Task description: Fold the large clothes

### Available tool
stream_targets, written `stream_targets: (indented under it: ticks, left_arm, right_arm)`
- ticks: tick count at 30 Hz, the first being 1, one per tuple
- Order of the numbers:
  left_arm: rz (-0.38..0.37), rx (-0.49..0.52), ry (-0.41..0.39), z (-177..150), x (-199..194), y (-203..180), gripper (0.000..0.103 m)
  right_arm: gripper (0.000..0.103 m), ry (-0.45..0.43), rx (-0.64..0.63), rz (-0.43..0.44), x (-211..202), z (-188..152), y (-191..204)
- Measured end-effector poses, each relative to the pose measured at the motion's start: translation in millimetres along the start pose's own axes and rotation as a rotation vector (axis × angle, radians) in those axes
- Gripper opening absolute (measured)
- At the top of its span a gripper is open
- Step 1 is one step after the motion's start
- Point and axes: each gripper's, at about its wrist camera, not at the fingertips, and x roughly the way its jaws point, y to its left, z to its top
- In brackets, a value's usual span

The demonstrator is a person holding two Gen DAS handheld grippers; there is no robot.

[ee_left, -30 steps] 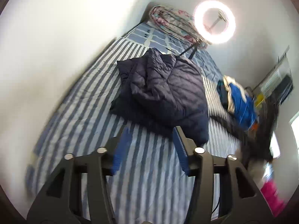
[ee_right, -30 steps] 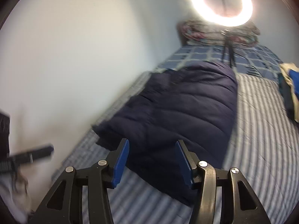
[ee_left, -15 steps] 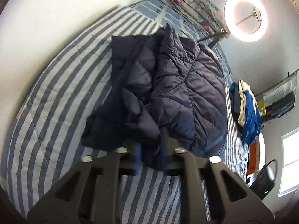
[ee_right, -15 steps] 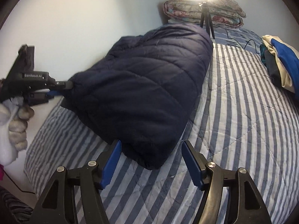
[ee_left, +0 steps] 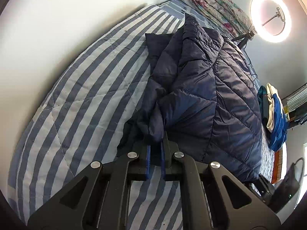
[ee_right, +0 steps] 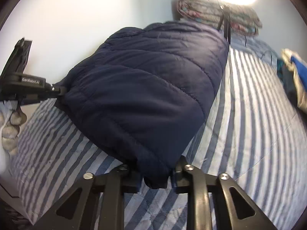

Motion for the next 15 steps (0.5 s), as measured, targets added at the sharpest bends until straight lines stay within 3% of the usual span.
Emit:
stream_targets:
  ticks: [4,10,15]
  left_arm:
    - [-0.003,0.024,0.008,-16.9,-1.0,-7.9,0.006]
    - [-0.056,0.039,0.050,-45.5,0.3,-32.4,0.006]
    - [0.015,0.103,0.028,-52.9,-0.1,-50.4,0.008]
  right_arm:
    - [0.009,-0.010,-0.055,-0.048,-17.7,4.0,0.2]
    - [0.005,-0.003,-0.078,-0.083,-37.2,-5.3,-44.6]
    - [0.007,0.043,-0.038,-0.085,-20.4,-15.5,-57.6]
